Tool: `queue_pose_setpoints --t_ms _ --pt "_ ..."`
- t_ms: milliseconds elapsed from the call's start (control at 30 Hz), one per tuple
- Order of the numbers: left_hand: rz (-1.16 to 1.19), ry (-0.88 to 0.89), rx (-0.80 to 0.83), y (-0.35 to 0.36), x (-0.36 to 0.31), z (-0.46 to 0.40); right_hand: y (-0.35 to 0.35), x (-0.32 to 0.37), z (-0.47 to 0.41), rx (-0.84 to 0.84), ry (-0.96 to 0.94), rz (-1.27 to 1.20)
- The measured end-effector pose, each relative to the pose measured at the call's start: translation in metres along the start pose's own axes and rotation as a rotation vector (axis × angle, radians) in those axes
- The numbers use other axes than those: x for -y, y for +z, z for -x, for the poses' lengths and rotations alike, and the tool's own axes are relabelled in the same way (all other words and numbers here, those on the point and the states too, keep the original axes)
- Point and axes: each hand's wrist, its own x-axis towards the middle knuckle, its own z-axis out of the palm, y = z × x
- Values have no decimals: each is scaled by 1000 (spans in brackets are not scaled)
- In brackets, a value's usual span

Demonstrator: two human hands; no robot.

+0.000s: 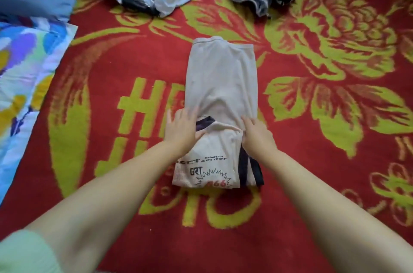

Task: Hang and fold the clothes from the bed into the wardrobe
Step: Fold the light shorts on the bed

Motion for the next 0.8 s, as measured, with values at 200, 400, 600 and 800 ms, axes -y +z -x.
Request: queue_pose_setpoints --t_ms 200,400,600,800 --pt "-80 313 97 101 -19 97 89 1 70 334 -375 384" --pt "-87 330 187 120 -2 88 100 -13 60 368 -312 399" --pt "-70 446 300 95 5 89 76 -4 70 445 -237 400" --pt "407 375 723 44 9 103 24 12 88 976 -257 102"
